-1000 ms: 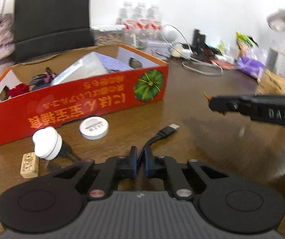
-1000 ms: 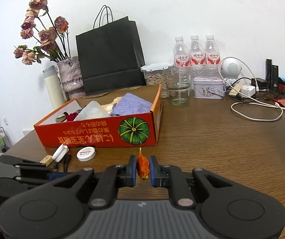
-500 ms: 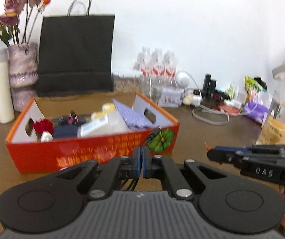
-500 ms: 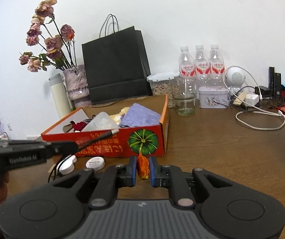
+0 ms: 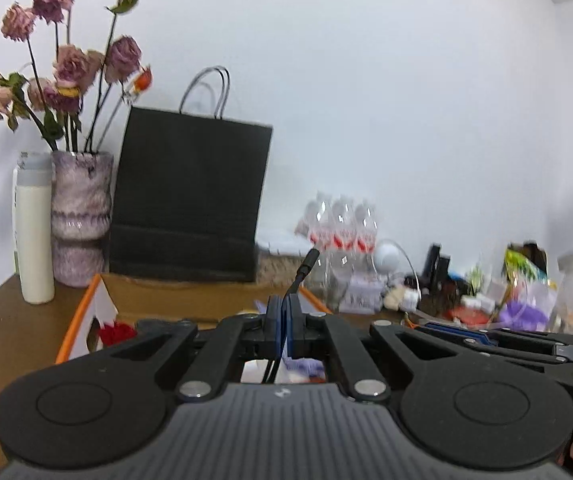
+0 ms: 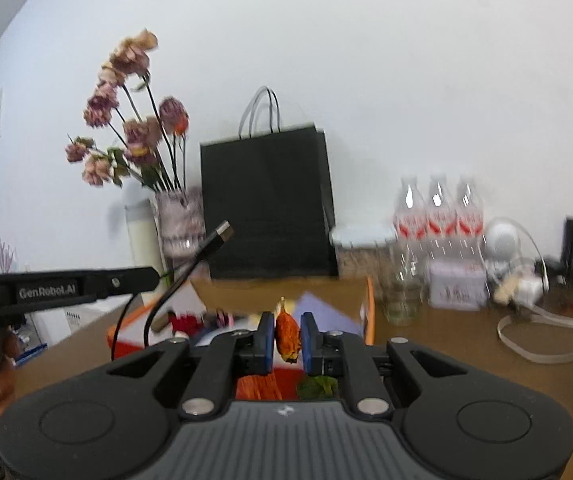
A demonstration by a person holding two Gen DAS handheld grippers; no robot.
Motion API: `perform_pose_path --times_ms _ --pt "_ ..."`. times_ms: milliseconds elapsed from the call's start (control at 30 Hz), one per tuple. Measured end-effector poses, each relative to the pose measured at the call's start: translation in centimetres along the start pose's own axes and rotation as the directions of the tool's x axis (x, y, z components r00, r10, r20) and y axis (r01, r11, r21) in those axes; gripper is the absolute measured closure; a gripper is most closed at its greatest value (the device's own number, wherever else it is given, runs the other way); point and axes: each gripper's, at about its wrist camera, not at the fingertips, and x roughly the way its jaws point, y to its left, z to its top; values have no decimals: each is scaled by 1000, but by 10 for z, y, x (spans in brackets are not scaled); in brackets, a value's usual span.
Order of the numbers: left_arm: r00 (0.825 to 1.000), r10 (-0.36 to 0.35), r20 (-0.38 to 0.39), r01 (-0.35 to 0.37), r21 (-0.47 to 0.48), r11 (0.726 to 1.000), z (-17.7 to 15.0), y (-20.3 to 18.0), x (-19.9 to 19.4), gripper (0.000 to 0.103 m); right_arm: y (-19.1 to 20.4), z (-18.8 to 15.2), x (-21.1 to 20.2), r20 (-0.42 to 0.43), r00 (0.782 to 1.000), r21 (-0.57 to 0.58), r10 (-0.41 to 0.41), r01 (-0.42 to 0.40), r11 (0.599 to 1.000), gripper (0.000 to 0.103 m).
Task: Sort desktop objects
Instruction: 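Carry both items over the box and open both grippers to drop them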
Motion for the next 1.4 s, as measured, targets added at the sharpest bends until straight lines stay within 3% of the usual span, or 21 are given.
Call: perform_pose_path --times_ms 300,500,867,1000,1400 --pt "996 23 92 -17 -66 998 29 30 26 100 11 36 46 81 996 52 33 -38 998 91" --pt "994 49 102 -37 -116 993 31 63 59 100 9 42 94 70 997 67 30 -34 997 91" --pt "993 99 -64 -106 -111 988 3 105 135 100 -20 5 194 -122 992 53 -42 49 997 91" --pt "989 102 -109 -112 -86 990 -10 102 141 100 -21 -6 199 -151 987 46 -55 62 997 91" --pt "984 98 -148 -100 -3 995 -29 85 146 100 -18 -13 194 -161 985 23 -65 70 997 88"
